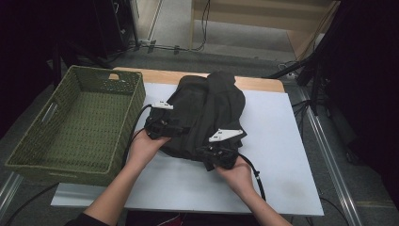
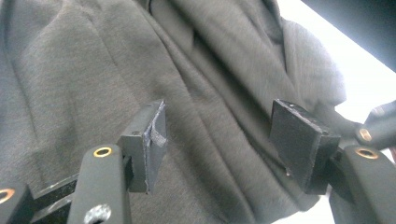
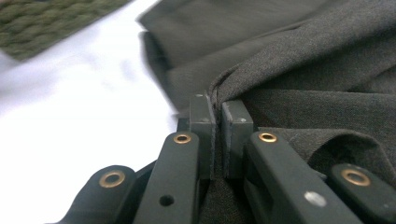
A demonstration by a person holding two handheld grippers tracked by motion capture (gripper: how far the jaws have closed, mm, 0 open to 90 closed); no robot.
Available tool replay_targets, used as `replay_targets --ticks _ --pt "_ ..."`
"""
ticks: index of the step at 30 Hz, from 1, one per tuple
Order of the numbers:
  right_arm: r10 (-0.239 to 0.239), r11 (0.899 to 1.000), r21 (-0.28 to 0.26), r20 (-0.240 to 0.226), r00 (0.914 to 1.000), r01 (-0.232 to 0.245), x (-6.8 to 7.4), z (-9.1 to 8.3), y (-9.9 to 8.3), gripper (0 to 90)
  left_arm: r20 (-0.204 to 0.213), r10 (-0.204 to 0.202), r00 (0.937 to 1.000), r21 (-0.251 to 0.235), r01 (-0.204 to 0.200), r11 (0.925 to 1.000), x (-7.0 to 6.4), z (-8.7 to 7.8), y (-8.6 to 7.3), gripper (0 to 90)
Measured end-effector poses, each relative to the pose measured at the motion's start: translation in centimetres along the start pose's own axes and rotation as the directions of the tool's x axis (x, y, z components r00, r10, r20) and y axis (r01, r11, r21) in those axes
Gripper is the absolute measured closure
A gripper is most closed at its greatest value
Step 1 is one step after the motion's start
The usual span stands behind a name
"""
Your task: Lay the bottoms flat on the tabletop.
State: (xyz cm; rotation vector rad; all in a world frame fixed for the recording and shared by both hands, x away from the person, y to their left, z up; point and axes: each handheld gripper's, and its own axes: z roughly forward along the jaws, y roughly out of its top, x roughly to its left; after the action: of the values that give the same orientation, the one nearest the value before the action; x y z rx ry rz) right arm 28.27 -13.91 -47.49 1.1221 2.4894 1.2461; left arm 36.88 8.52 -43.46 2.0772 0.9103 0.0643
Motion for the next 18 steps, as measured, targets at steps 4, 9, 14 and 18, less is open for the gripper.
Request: replay_targets --ticks 4,9,14,18 --pt "-0.041 0.999 0.018 -0.011 0.9991 0.041 0.8 0.7 -0.1 83.2 0.010 -0.014 0.9999 -0.001 0.014 0.9999 0.0 0.7 0.1 37.8" --pt "-0.022 0.999 0.030 -0.002 0.9997 0.023 0.6 1.1 -0.6 82.4 0.007 -0.025 0.9997 0.027 0.025 0.9993 -0.1 2.5 0.3 38.0" --pt "-0.026 0.999 0.037 0.015 0.9996 0.025 0.8 1.4 -0.8 81.5 0.031 -0.048 0.9984 0.044 0.046 0.9980 -0.4 4.1 0.7 38.0" --pt "-0.027 0.999 0.027 0.025 0.9993 0.026 1.1 1.4 -0.8 81.5 0.085 -0.105 0.9909 0.063 0.099 0.9931 -0.6 5.3 0.9 38.9"
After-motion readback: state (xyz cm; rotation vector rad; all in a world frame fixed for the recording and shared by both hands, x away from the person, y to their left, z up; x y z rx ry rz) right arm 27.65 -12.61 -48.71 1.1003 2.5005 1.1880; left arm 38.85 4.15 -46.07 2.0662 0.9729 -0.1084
